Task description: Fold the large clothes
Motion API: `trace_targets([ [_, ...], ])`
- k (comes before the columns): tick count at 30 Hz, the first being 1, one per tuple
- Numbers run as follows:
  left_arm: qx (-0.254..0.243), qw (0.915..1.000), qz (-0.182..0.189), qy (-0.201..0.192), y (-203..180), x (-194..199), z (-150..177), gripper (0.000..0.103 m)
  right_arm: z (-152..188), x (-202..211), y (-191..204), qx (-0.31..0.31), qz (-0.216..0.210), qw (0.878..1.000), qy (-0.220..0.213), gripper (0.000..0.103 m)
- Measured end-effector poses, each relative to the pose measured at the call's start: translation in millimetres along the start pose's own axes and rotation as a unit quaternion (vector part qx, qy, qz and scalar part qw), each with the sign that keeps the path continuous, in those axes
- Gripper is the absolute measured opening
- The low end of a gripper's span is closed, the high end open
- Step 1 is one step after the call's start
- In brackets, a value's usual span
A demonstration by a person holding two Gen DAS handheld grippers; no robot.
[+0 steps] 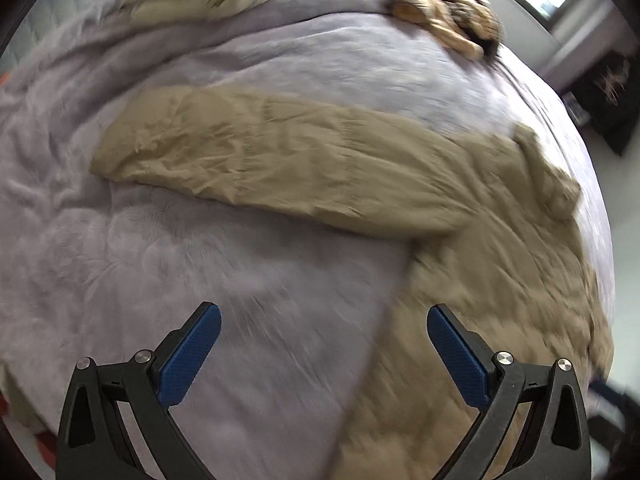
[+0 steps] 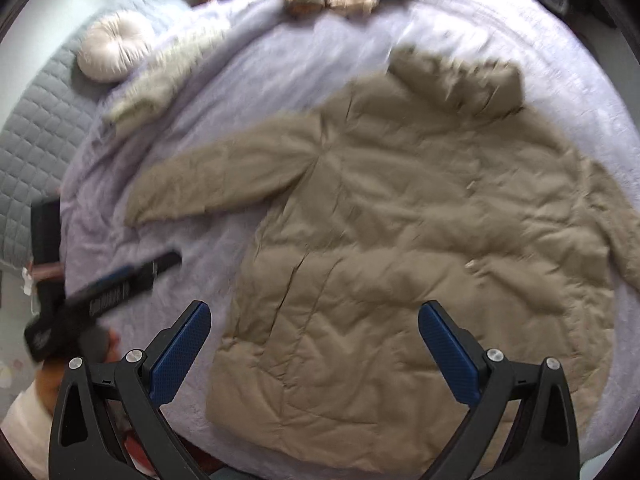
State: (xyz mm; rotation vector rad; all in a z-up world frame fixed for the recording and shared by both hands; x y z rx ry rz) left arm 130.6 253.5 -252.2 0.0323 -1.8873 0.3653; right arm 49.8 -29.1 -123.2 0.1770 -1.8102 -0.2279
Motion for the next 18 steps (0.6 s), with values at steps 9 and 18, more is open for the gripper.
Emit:
trace_targets([
  [9,0.116,0.9884,0.089,-0.043,81,-83,-66,0.103,-4,-72,19,0.006,-0.009,0.999,0.049,0.103],
  [18,0.163,0.9779,0.063,-0.115,119,-91,-120,0.036,-35,-109,20,0.013,-0.009,1.0,0.024,0.103],
])
Point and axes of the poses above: each gripper's, at about its wrist camera, not at the fingertips, and x roughly against the way its jaws point, y to its left, z to its underside, the point moved 3 cm from there along -x, roughly the way its jaws point, and after that the axes turned 4 degrees about -x, right-handed, at the moved point
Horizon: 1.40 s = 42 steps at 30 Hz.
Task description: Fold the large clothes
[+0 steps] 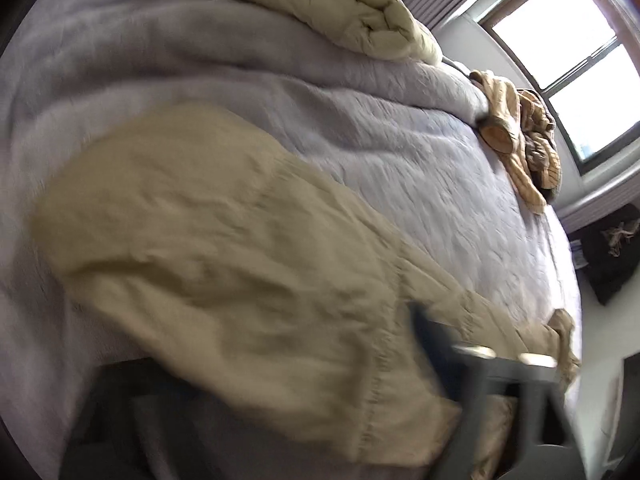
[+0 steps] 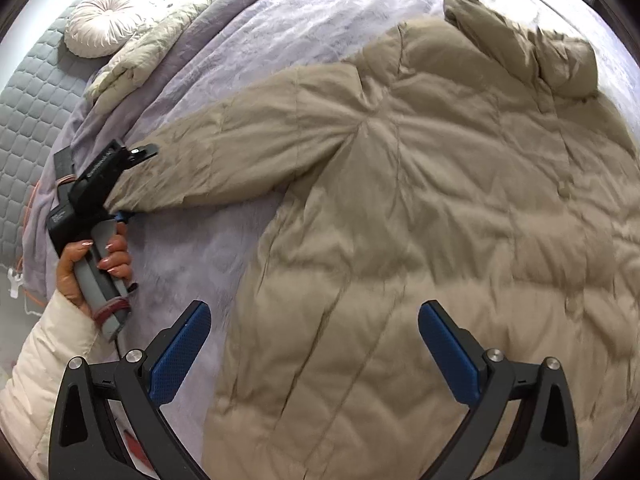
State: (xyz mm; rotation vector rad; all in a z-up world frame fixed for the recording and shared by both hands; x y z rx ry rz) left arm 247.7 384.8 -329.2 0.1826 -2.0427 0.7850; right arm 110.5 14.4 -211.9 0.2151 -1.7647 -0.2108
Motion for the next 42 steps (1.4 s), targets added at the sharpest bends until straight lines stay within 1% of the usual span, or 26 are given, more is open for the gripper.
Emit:
trace_targets([
  [1,-0.001,0.9997,0.021,0.011,1,-5,-5,0.007,-7,-3,0,0.004,0.003,1.0,-0.007,0.103],
  [2,0.006,0.9989,0.044,0.014,2,-8,-9,0.006,-13,-6,0,0.007,0.005,1.0,-0.011,0.103],
  [3,0.008,0.9988,0.048,0.007,3,-7,-13,0.006,-21,-11,0,0.008,0.005,1.0,-0.015,0.103],
  [7,-0.05,0.9975,0.042,-0.027,-14,16,-25,0.006,-51,-25,5,0.011,-0.004,0.999,-0.038,0.103],
  [10,-0.074,0.995,0.05,-0.044,-26,35,-33,0.006,-74,-33,10,0.009,-0.001,0.998,-0.066,0.101],
  [11,-0.081,0.994,0.054,-0.05,-32,41,-36,0.006,-79,-36,11,0.008,-0.004,0.997,-0.074,0.093],
  [12,-0.089,0.9929,0.055,-0.057,-35,51,-33,0.006,-86,-41,12,0.006,-0.009,0.997,-0.079,0.07],
  [13,-0.099,0.9916,0.055,-0.063,-38,59,-31,0.006,-93,-48,12,-0.001,-0.018,0.997,-0.077,0.055],
  [14,-0.106,0.9905,0.056,-0.067,-44,66,-29,0.006,-98,-55,13,-0.011,-0.031,0.997,-0.068,0.027],
  [15,-0.121,0.9882,0.059,-0.074,-55,73,-31,0.006,-102,-65,12,-0.025,-0.049,0.997,-0.055,0.015],
  [17,-0.144,0.9839,0.069,-0.081,-66,90,-23,0.006,-104,-83,11,-0.047,-0.079,0.995,-0.04,0.013],
  [19,-0.18,0.9764,0.083,-0.086,-92,101,-19,0.006,-102,-99,17,-0.038,-0.085,0.995,-0.03,0.012],
  [22,-0.234,0.9621,0.108,-0.089,-138,114,-4,0.006,-99,-120,26,-0.017,-0.08,0.997,-0.016,0.012],
  [24,-0.271,0.9494,0.129,-0.093,-177,121,9,0.006,-99,-129,25,-0.018,-0.083,0.996,-0.008,0.012],
  [26,-0.298,0.9394,0.14,-0.094,-208,124,23,0.006,-100,-131,19,-0.033,-0.107,0.994,0.002,0.012],
  [28,-0.337,0.9241,0.154,-0.093,-247,128,42,0.006,-98,-126,11,-0.049,-0.138,0.989,0.012,0.012],
  [30,-0.377,0.9086,0.157,-0.089,-283,126,64,0.006,-95,-111,-2,-0.071,-0.17,0.983,0.017,0.013],
  [32,-0.401,0.8976,0.162,-0.085,-313,124,86,0.006,-90,-91,-22,-0.089,-0.185,0.979,0.019,0.013],
  [33,-0.413,0.8919,0.169,-0.074,-333,119,102,0.006,-85,-79,-36,-0.095,-0.184,0.978,0.016,0.013],
  [34,-0.42,0.8888,0.173,-0.065,-345,112,113,0.006,-80,-66,-51,-0.099,-0.179,0.979,0.01,0.013],
  [35,-0.434,0.8826,0.174,-0.048,-365,98,132,0.006,-74,-55,-67,-0.102,-0.169,0.98,0.003,0.013],
  [36,-0.444,0.8792,0.169,-0.037,-375,90,144,0.006,-69,-44,-82,-0.105,-0.157,0.982,-0.005,0.013],
  [38,-0.476,0.8673,0.145,-0.005,-403,58,180,0.006,-58,-25,-117,-0.115,-0.123,0.985,-0.02,0.012],
  [39,-0.489,0.8626,0.131,0.004,-412,47,195,0.006,-52,-16,-137,-0.123,-0.104,0.986,-0.029,0.012],
  [40,-0.506,0.8553,0.111,0.014,-421,33,214,0.006,-46,-8,-156,-0.134,-0.087,0.986,-0.039,0.012],
  [42,-0.533,0.8418,0.08,0.032,-426,12,244,0.006,-34,6,-188,-0.154,-0.065,0.985,-0.051,0.012],
])
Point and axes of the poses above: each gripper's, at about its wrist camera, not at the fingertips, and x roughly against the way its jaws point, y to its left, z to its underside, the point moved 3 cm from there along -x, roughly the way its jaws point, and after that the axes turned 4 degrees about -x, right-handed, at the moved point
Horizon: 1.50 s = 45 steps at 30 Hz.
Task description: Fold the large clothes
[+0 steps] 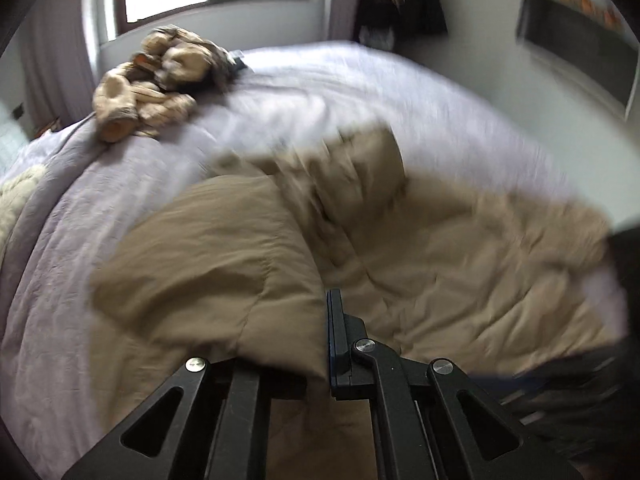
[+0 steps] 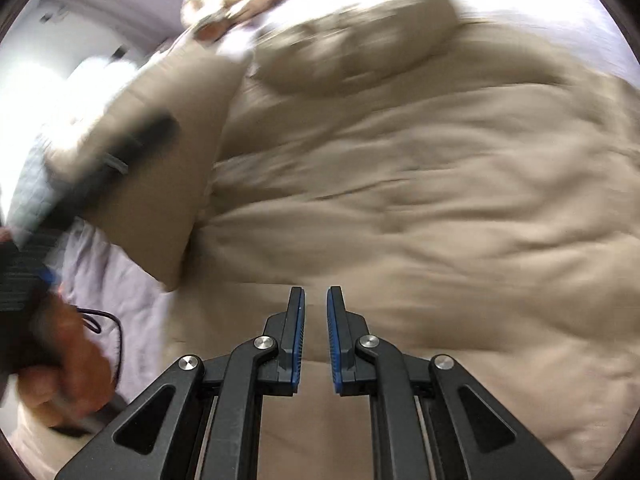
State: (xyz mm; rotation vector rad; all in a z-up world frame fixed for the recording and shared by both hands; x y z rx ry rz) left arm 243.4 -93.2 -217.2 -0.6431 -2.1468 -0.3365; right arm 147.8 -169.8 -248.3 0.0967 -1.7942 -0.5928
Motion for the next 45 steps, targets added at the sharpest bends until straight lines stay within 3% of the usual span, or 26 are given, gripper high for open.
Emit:
trace_targets([
  [4,-0.036,0.9981,-0.025,0.042,-27,-26,22,0.007,3,16,-46,-0.032,0.021,0.999,-0.017,0.012],
  [9,-0.062,0.9958,-0.022,0.064,-36,-30,37,0.007,1,23,-80,-0.065,0.012,0.997,-0.027,0.013],
  [11,-0.064,0.9957,-0.025,0.061,-34,-26,36,0.05,2,36,-91,-0.076,0.005,0.997,-0.031,0.013],
  [12,-0.061,0.9961,-0.034,0.054,-32,-22,36,0.095,0,39,-93,-0.08,0.002,0.996,-0.033,0.013],
  [13,-0.057,0.9965,-0.044,0.042,-28,-17,34,0.102,-2,44,-97,-0.083,0.0,0.996,-0.033,0.013],
  [17,-0.044,0.9976,-0.041,0.034,-17,0,32,0.102,0,49,-95,-0.086,-0.001,0.996,-0.034,0.013],
  [19,-0.03,0.9987,-0.035,0.021,-5,14,31,0.102,1,52,-92,-0.083,0.0,0.996,-0.032,0.026],
  [21,-0.011,0.9991,-0.04,0.004,18,34,33,0.102,1,59,-88,-0.075,0.01,0.996,-0.038,0.081],
  [22,0.004,0.999,-0.044,0.0,35,43,34,0.102,-1,61,-77,-0.061,0.013,0.997,-0.05,0.087],
  [25,0.061,0.9971,-0.045,0.001,88,53,40,0.102,-4,62,-35,-0.002,-0.003,0.998,-0.066,0.089],
  [27,0.119,0.9913,-0.052,0.022,137,49,48,0.102,-9,50,-5,0.04,0.001,0.997,-0.064,0.089],
  [30,0.208,0.9764,-0.027,0.052,199,32,69,0.102,-18,23,40,0.102,0.03,0.992,-0.066,0.089],
  [32,0.271,0.9597,0.004,0.072,232,14,87,0.102,-25,3,62,0.142,0.088,0.983,-0.078,0.089],
  [34,0.307,0.9478,0.028,0.082,249,-1,97,0.101,-37,-20,75,0.172,0.162,0.968,-0.085,0.085],
  [35,0.316,0.9442,0.047,0.082,252,-8,100,0.101,-43,-25,73,0.174,0.186,0.962,-0.092,0.063],
  [36,0.323,0.9406,0.065,0.083,254,-16,103,0.101,-48,-26,68,0.168,0.199,0.96,-0.101,0.021],
  [37,0.33,0.9368,0.081,0.085,255,-23,105,0.101,-51,-24,58,0.149,0.192,0.965,-0.103,0.01],
  [39,0.355,0.9241,0.112,0.088,258,-43,108,0.1,-54,-17,27,0.084,0.163,0.978,-0.1,0.01],
  [41,0.373,0.9159,0.129,0.073,255,-50,108,0.073,-52,-12,-5,0.024,0.122,0.988,-0.093,0.009],
  [42,0.386,0.9092,0.147,0.051,254,-51,103,0.041,-50,-12,-20,-0.005,0.102,0.991,-0.083,0.009],
  [43,0.388,0.9081,0.153,0.036,251,-47,98,0.024,-48,-14,-32,-0.028,0.082,0.993,-0.074,0.009],
  [44,0.37,0.9192,0.133,0.017,246,-36,89,0.021,-45,-15,-41,-0.048,0.058,0.995,-0.07,0.009],
  [45,0.33,0.9385,0.103,0.0,236,-23,78,0.021,-41,-16,-46,-0.064,0.037,0.995,-0.069,0.009],
])
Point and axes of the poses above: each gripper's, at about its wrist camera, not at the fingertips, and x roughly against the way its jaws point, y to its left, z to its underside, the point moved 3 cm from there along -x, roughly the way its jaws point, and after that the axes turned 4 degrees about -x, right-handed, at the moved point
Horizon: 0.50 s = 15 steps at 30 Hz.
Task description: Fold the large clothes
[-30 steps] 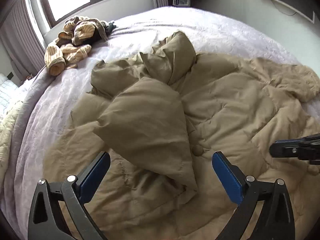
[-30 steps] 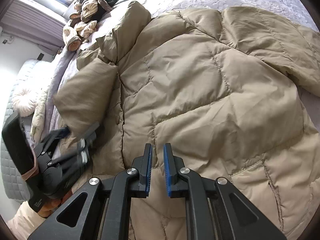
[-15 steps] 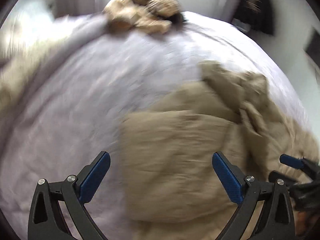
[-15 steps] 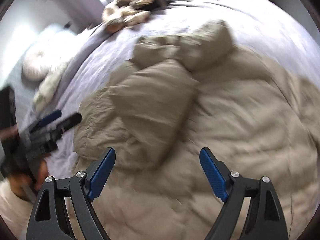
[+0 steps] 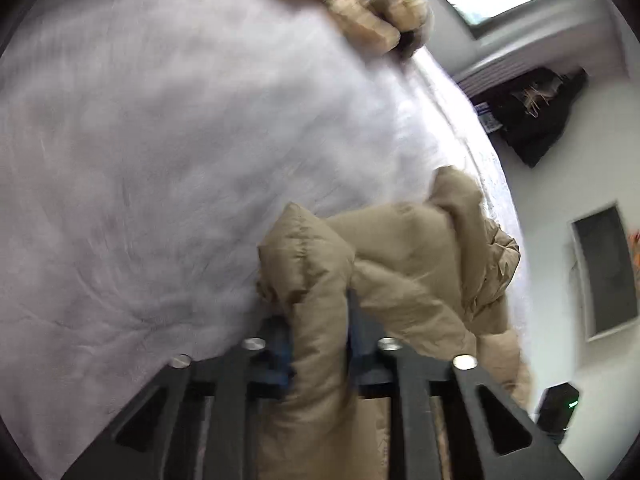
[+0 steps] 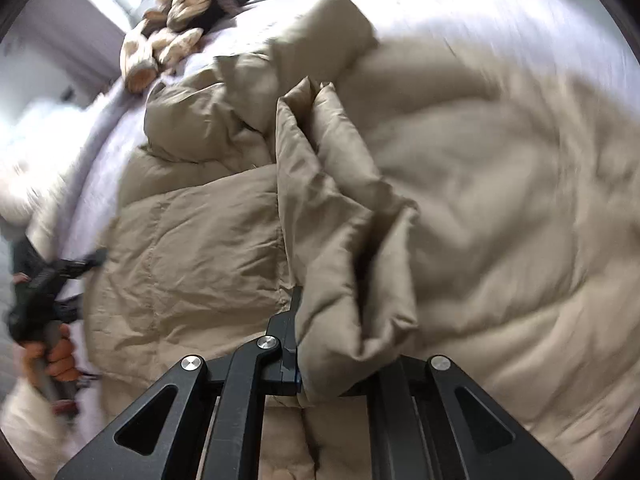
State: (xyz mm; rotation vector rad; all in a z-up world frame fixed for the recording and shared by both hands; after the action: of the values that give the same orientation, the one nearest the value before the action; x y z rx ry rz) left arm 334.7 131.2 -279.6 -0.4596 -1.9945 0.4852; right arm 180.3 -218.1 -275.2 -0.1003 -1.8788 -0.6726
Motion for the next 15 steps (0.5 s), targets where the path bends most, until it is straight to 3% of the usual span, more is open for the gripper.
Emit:
trace_targets([
  [1,-0.037,0.999,-0.019,-0.012,-13,7,0,0.021,2,0,-5,-0.016,-0.015,1.0,-0.001,0.009],
  [3,-0.138,0.987,-0.072,-0.04,-42,22,5,0.021,4,-2,-11,-0.037,-0.037,0.999,-0.007,0.009],
  [5,-0.186,0.9754,-0.112,-0.042,-47,20,9,0.021,8,-6,-17,-0.061,-0.057,0.996,-0.011,0.009],
  [7,-0.184,0.9733,-0.134,-0.03,-35,10,8,0.021,6,-12,-19,-0.074,-0.067,0.995,-0.011,0.009],
  [11,-0.147,0.9747,-0.168,-0.013,-1,-17,5,0.022,-9,-19,-2,-0.032,-0.061,0.997,-0.024,0.009],
  [12,-0.141,0.9743,-0.175,-0.016,1,-19,4,0.026,-14,-22,4,-0.02,-0.059,0.998,-0.028,0.009],
  [14,-0.134,0.9683,-0.209,-0.03,2,-14,4,0.048,-19,-30,5,-0.031,-0.056,0.998,-0.024,0.009],
  [15,-0.131,0.9621,-0.236,-0.04,4,-7,1,0.07,-20,-32,1,-0.049,-0.06,0.997,-0.021,0.009],
])
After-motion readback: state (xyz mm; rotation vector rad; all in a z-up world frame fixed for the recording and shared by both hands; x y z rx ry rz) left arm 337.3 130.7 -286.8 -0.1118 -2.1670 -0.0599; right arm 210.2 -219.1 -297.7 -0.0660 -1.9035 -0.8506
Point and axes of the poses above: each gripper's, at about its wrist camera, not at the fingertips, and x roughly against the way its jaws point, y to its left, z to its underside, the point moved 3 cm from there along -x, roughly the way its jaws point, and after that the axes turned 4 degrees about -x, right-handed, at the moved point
